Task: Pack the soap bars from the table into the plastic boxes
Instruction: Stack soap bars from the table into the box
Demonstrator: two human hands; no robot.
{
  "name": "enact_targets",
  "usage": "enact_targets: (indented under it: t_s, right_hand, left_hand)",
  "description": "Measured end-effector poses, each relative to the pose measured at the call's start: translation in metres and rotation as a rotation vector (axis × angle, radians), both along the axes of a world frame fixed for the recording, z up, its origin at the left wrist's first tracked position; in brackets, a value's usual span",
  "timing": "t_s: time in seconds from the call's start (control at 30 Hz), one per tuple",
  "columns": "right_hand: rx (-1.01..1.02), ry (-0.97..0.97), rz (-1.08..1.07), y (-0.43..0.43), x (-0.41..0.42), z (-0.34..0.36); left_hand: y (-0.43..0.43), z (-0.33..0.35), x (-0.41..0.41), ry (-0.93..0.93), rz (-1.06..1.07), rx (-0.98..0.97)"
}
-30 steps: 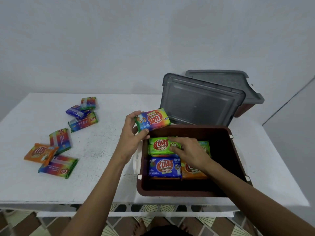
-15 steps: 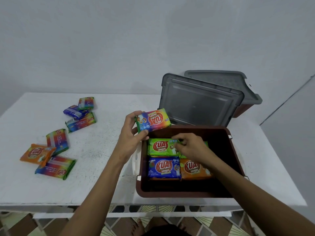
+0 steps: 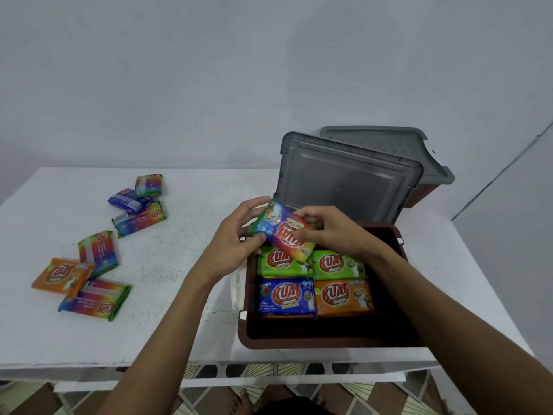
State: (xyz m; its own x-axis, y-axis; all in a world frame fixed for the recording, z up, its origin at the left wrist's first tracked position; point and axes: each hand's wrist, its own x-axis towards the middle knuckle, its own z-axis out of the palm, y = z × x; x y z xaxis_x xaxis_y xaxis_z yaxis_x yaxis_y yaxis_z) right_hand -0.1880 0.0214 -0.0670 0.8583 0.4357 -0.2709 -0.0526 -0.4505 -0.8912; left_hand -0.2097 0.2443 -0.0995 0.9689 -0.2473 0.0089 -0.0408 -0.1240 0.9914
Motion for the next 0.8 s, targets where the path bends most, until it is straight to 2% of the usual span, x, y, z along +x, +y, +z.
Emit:
enact_targets:
  t_s: [0.1,0.23,0.37,0.43,0.6,0.8]
  right_hand:
    - [0.076,0.051,-0.038,-0.006,-0.006,-0.002]
    - [0.167,0.115,-0.105,-0.016,-0.015,-0.005]
    - [0.291,0.154,-0.178,-0.026,-0.027,-0.005]
    - [0.325,0.121,-0.229,-0.029,-0.034,-0.005]
    - [0.183,-0.041,-0.269,-0.03,-0.052,-0.014]
    - [0.107,-0.029,-0.221,-0.025,-0.067,-0.026]
  left_hand:
    - [-0.001,-0.005,0.003,-0.129,0.084,0.111]
    - [0.001,-0.015,0.003,-0.335,0.23,0.419]
    - [0.004,-0.03,0.001,-0.49,0.191,0.661]
    - [0.004,-0.039,-0.002,-0.499,0.172,0.696]
    - [0.003,-0.047,-0.008,-0.514,0.206,0.727]
    - [0.001,-0.046,-0.01,-0.48,0.21,0.74]
